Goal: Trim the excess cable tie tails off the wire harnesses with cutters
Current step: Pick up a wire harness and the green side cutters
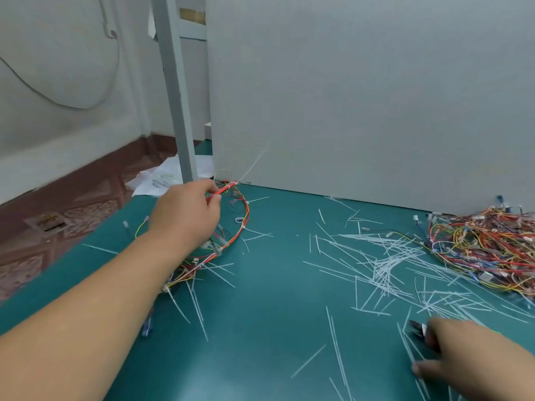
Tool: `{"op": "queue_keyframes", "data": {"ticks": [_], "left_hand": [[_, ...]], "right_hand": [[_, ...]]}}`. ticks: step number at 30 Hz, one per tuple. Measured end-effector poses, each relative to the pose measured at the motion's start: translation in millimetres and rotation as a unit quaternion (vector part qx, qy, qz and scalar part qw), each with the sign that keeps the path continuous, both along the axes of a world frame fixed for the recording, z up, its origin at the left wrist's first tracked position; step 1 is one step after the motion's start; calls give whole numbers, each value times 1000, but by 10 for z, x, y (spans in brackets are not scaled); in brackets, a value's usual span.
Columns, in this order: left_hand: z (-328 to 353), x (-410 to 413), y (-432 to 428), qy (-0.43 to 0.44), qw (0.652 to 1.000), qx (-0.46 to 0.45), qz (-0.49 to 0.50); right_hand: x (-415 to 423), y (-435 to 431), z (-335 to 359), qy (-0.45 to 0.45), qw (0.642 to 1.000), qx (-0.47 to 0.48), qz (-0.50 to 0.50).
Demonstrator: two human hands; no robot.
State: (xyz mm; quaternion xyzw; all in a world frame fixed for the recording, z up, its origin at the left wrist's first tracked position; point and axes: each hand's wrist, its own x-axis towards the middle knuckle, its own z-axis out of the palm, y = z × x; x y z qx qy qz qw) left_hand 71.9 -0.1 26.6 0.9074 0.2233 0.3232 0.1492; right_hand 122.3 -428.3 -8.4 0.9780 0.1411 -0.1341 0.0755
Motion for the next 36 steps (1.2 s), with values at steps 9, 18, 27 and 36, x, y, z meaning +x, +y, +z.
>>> {"op": "queue_keyframes", "data": {"ticks": [9, 18, 27, 36], "left_hand": [[-55, 301, -506, -74, 964, -240, -93], [-442, 275, -877, -24, 967, -220, -128], [-532, 252, -979, -37, 968, -213, -125], [-507, 405, -1171, -120, 955, -238, -128]], "right_hand": [[30, 80, -147, -46, 992, 120, -3], [102, -168, -300, -81, 988, 124, -32], [153, 88, -323, -192, 966, 170, 11], [257, 1566, -24, -10, 557, 819, -135]]}}
